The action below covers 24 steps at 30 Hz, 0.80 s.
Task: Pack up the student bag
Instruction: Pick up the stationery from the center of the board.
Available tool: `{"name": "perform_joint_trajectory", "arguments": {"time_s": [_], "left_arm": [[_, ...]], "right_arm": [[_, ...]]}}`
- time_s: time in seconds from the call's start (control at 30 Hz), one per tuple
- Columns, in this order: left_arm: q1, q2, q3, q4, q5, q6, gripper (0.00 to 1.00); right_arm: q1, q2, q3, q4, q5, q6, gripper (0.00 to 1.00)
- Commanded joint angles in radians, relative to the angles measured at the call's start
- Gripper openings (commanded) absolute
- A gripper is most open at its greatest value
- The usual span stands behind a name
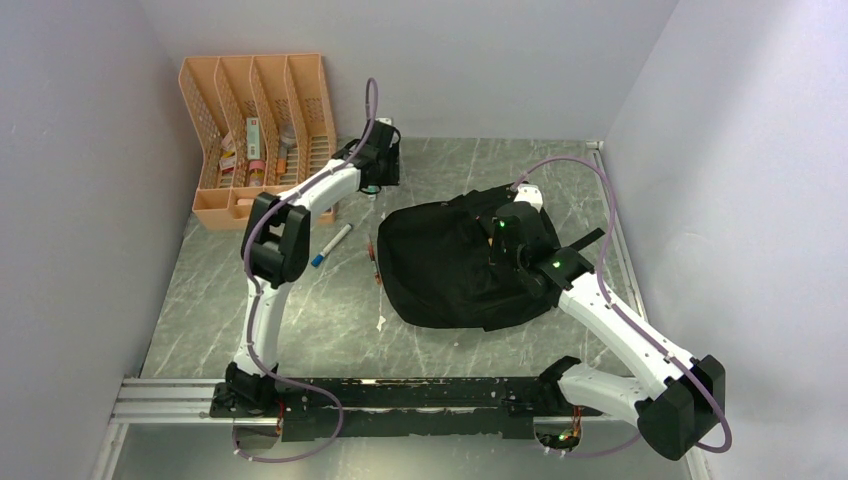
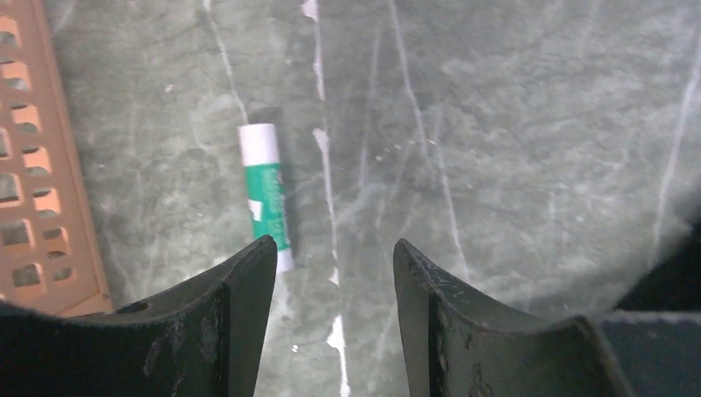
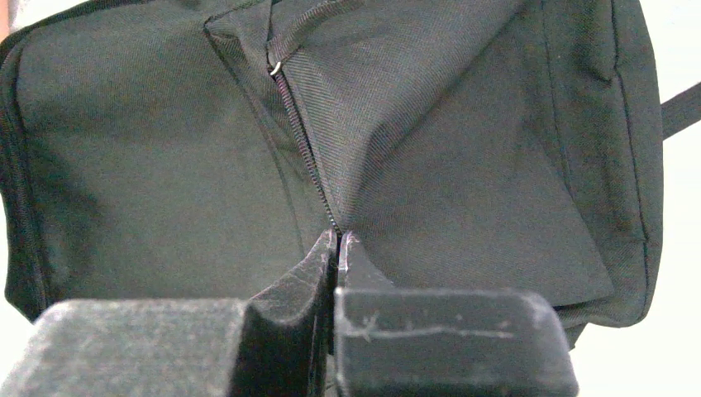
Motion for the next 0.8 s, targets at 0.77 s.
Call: {"name": "perform_joint_trajectory", "arguments": {"time_s": [0.77], "left_arm": [[0.084, 0.196, 0.142, -0.014, 0.029, 0.017, 0.54]], "right_arm": [[-0.009, -0.040, -0.015, -0.034, -0.022, 0.008, 0.00]]}}
